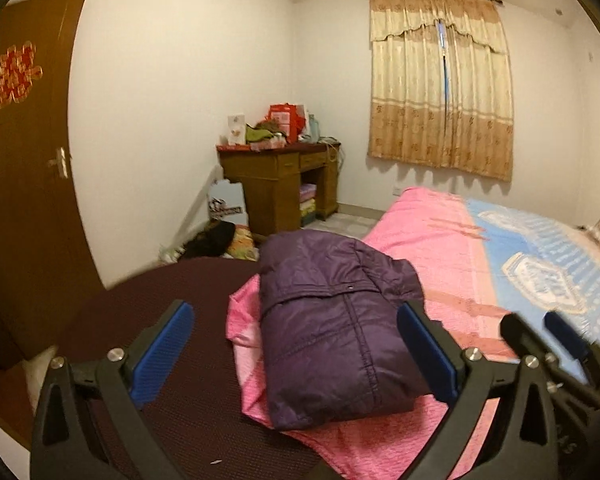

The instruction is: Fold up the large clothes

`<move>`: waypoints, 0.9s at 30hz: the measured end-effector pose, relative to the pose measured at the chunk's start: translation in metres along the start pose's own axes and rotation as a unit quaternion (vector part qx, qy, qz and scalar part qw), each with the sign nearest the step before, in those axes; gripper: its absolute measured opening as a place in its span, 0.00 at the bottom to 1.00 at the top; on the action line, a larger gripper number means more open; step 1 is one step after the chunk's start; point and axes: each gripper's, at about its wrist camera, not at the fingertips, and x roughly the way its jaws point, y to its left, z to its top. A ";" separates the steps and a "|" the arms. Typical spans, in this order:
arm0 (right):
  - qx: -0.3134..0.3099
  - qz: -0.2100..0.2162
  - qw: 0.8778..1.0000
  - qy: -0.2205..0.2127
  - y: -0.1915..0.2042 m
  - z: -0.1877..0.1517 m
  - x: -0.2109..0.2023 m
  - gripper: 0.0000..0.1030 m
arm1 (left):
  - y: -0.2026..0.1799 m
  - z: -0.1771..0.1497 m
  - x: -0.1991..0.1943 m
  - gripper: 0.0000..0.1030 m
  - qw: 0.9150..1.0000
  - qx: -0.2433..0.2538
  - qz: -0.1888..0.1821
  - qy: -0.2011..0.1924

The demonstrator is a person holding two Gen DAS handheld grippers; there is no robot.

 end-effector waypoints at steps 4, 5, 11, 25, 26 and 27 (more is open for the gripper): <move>-0.004 0.004 1.000 -0.027 0.006 0.011 -0.017 0.74 | -0.001 0.002 -0.017 1.00 0.999 0.005 0.017 -0.032; -0.003 0.004 0.999 -0.034 0.007 0.012 -0.021 0.75 | 0.000 0.003 -0.022 1.00 0.999 0.002 0.020 -0.041; 0.004 0.013 0.997 -0.072 0.008 0.025 -0.047 0.78 | -0.001 0.011 -0.038 1.00 0.998 0.004 0.016 -0.064; 0.012 0.005 0.995 -0.102 0.008 0.031 -0.067 0.82 | -0.012 0.012 -0.054 1.00 0.996 0.010 0.013 -0.087; 0.011 0.006 0.995 -0.102 0.007 0.030 -0.067 0.82 | -0.014 0.010 -0.055 1.00 0.996 0.011 0.014 -0.087; 0.011 0.007 0.995 -0.102 0.008 0.030 -0.067 0.82 | -0.014 0.010 -0.055 1.00 0.996 0.011 0.014 -0.086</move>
